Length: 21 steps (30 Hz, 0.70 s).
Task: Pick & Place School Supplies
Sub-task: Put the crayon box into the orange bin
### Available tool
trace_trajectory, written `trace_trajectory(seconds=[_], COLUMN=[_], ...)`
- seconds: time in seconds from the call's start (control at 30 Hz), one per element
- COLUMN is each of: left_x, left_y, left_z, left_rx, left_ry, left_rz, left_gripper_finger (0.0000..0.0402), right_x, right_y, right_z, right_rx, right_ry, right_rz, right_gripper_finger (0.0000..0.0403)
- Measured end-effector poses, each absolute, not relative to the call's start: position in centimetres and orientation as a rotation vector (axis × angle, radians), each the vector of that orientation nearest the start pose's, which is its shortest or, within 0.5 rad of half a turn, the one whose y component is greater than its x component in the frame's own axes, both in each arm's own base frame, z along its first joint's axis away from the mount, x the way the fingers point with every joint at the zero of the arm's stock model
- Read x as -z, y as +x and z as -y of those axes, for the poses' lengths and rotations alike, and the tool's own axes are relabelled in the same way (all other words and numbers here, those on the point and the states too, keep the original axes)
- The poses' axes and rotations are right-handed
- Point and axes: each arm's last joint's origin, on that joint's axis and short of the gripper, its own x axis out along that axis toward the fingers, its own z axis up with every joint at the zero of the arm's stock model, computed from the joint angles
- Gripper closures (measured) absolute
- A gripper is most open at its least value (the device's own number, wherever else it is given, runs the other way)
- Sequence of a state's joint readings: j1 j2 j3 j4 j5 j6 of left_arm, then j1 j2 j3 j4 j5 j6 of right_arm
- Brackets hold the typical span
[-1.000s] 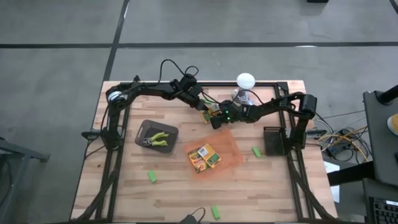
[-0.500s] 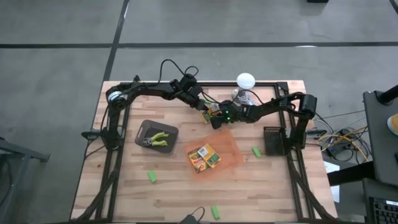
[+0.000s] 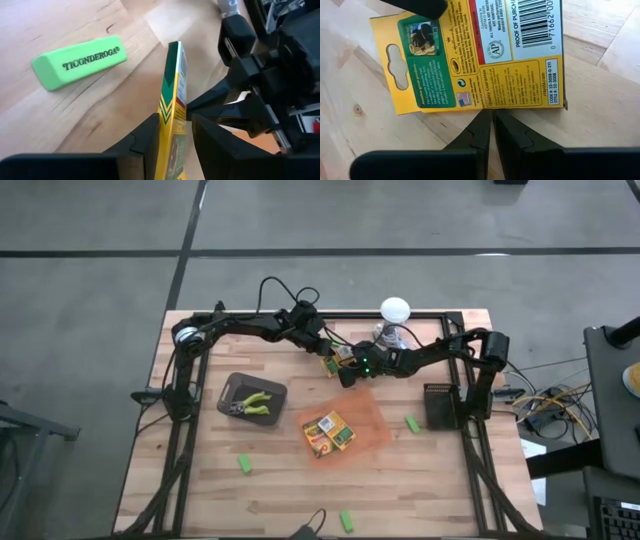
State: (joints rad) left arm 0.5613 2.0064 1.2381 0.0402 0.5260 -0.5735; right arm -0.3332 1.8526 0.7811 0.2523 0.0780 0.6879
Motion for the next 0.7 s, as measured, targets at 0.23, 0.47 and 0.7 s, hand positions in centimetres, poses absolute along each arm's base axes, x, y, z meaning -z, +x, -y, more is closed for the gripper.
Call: trace_trajectory(seconds=[0.23,0.47,0.7], left_x=[-15.43,-15.32,-15.33], left_y=[36.24,36.20,36.21], left_z=[-20.74,-20.54,-20.53], left_rx=[-0.139,-0.127,-0.148], left_ry=[-0.959,-0.972,-1.027], left_rz=[-0.621,-0.641,-0.639], left_gripper_finger=[0.0282,0.0282,0.0282], right_x=[-10.00,-10.00,-10.00], right_y=[31.04,31.04,31.04], right_z=[10.98,10.98,10.98], right_rx=[0.654,0.654,0.655], right_ry=[0.736,0.736,0.737], right_rz=[-0.659,-0.659,-0.661], right_gripper_finger=[0.0376,0.0376,0.0376])
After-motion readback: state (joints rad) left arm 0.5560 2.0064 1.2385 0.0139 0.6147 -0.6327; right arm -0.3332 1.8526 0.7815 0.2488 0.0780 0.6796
